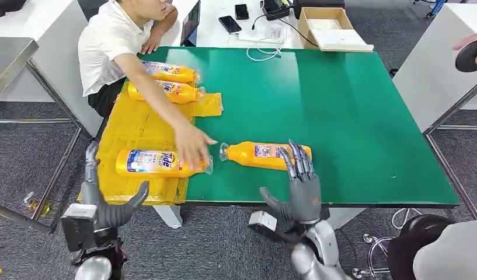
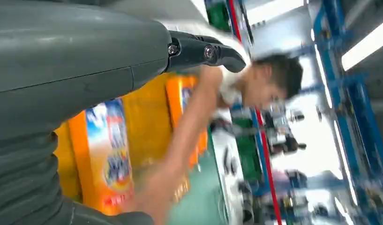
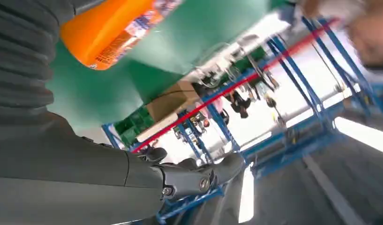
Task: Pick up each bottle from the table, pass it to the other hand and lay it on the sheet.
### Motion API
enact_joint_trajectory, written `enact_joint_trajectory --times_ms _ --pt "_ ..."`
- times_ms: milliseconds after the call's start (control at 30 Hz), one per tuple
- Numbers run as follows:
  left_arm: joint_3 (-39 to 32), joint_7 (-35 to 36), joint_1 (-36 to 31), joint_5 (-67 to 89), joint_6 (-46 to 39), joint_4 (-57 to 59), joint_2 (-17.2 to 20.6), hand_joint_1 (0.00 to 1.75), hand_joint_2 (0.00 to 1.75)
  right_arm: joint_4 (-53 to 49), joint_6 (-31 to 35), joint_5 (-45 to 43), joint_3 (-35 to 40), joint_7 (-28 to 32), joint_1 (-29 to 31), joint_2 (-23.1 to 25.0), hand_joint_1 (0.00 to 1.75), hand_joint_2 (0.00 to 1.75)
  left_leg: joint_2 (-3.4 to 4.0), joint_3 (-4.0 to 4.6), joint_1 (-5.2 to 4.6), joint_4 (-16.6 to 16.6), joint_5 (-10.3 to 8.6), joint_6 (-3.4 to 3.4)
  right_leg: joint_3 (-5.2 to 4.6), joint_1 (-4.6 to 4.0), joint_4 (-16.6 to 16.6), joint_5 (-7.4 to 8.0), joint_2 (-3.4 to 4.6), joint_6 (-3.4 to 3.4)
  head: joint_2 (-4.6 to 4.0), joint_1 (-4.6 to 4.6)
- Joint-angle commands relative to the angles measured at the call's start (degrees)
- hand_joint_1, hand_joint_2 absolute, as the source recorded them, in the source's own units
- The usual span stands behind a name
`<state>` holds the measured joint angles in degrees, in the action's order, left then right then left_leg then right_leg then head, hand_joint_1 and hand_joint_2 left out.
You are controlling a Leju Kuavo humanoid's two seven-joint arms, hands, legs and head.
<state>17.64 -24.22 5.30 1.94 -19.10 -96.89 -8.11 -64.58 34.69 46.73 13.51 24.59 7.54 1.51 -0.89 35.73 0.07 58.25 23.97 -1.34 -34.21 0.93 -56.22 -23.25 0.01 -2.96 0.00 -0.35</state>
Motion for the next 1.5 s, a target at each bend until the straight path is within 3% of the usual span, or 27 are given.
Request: enact_joint_trajectory --times_ms 33,300,567,767,900,1133,1500 --pt "3.99 0.78 -4.71 -0.47 0.41 6.4 2.17 0.0 1.75 26.71 4.19 4.41 -0.76 -4.5 14.0 -2.97 0.0 1.75 0.13 -0.27 0.0 -0.12 0.02 0.07 0.23 -0.02 0.11 0.01 0.06 0.09 0.0 0.0" --pt "5.08 1.73 -6.36 -0.3 1.67 9.0 2.28 0.0 1.75 37.85 -1.32 6.81 -1.31 -9.23 21.84 -4.07 0.0 1.75 0.12 -0.23 -0.01 -0.07 0.05 0.07 0.2 -0.01 0.04 -0.02 0.06 0.06 0.0 -0.02" --pt "5.16 1.74 -6.51 -0.29 1.69 9.01 2.18 0.0 1.75 38.22 -1.61 6.92 -1.3 -9.55 22.08 -3.98 0.0 1.75 0.09 -0.12 0.01 -0.04 0.04 0.08 0.1 -0.02 0.01 -0.02 0.03 0.06 0.0 0.0" --pt "6.65 2.77 -6.17 0.94 2.15 8.07 2.35 0.0 1.75 41.63 -4.8 12.84 0.92 -20.95 24.93 -4.22 0.0 1.75 0.1 -0.05 -0.01 -0.01 0.04 0.06 0.04 -0.01 -0.02 0.0 0.06 0.03 0.0 0.0" --pt "6.98 3.12 -5.3 1.47 2.24 8.06 2.35 0.0 1.75 42.85 -7.77 12.6 -0.48 -24.91 26.01 -4.41 0.0 1.75 0.16 -0.16 -0.02 -0.02 0.08 0.08 0.13 -0.01 -0.02 -0.04 0.09 0.08 0.0 -0.02" --pt "8.11 3.22 -7.21 1.34 3.6 9.67 2.12 0.0 1.75 44.99 -13.56 11.77 -1.72 -24.55 28.55 -3.93 0.0 1.75 0.13 -0.11 -0.02 -0.01 0.07 0.08 0.1 0.0 -0.04 -0.04 0.07 0.07 0.0 0.0" --pt "8.71 2.94 -8.92 -0.12 4.14 10.14 1.9 0.0 1.75 46.15 -12.22 13.43 -1.21 -21.95 29.56 -2.3 0.0 1.75 0.1 -0.07 -0.01 -0.01 0.04 0.06 0.05 -0.01 -0.04 -0.02 0.06 0.04 0.0 0.0"
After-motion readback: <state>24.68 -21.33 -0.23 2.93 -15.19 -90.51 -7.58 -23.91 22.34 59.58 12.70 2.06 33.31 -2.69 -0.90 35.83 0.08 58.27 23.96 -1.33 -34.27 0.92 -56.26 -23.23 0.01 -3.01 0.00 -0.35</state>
